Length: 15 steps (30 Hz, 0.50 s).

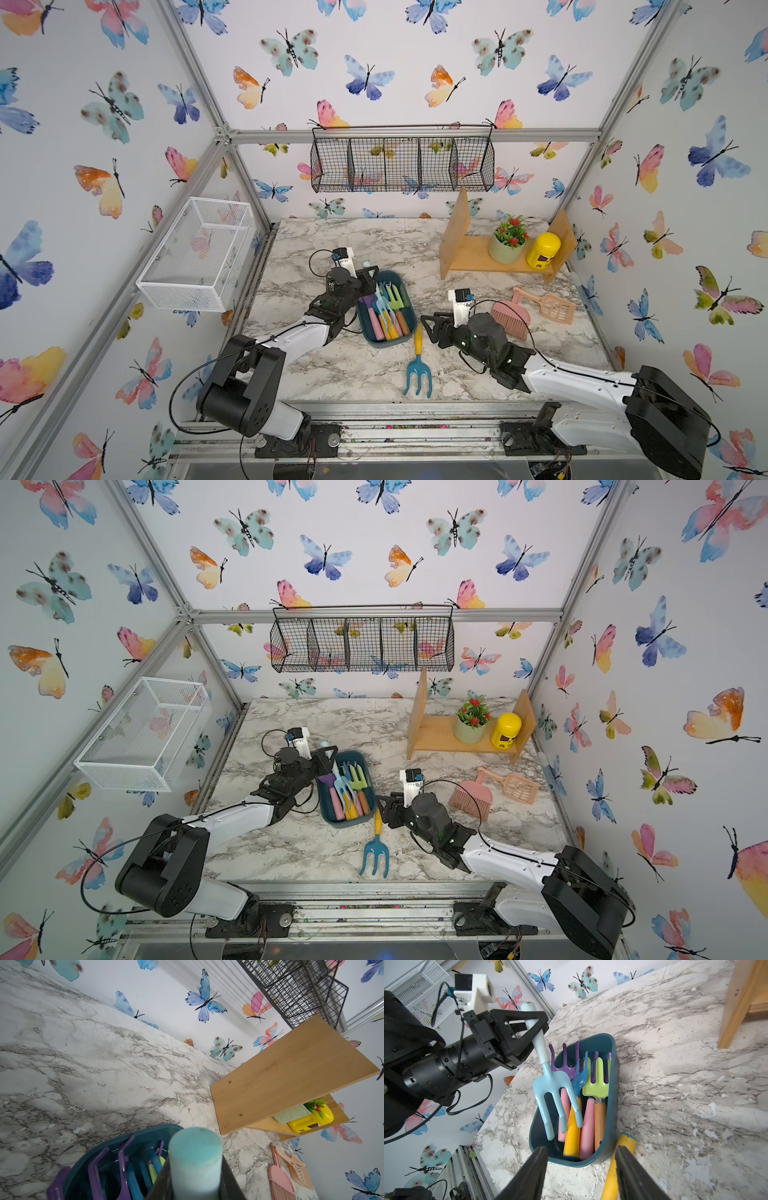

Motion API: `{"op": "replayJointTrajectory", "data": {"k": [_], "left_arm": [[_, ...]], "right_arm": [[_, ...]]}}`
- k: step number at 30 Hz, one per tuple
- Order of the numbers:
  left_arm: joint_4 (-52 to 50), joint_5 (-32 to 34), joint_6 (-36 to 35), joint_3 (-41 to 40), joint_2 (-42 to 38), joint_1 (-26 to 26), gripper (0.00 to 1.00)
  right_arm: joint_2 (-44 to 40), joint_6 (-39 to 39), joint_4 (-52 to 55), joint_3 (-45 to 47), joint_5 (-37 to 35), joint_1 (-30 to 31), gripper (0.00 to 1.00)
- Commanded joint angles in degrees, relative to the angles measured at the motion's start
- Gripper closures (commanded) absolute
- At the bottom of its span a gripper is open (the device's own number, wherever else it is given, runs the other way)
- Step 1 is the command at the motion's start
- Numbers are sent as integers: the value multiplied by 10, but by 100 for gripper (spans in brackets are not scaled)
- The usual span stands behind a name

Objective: Put the rake into the storage box
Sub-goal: Place the rake in the storage box.

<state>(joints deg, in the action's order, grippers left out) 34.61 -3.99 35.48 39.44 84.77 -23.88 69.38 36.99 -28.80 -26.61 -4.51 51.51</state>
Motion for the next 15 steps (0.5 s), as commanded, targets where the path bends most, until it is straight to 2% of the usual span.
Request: {"op": "replayJointTrajectory", "data": {"k": [1, 5, 12, 15], "left_arm": [[-44, 26, -13, -9, 24, -6, 100], [-60, 34, 7, -16, 40, -7, 92], [-58, 15, 39, -18, 70, -15, 66], [-55, 0, 55, -18, 87, -19, 51]], "right_arm": [[6, -2, -6, 1, -10, 3, 42], [13, -2, -3, -2, -9, 3, 42], [14, -1, 2, -3, -15, 3, 42], [12, -1, 5, -3, -16, 3, 42]]}}
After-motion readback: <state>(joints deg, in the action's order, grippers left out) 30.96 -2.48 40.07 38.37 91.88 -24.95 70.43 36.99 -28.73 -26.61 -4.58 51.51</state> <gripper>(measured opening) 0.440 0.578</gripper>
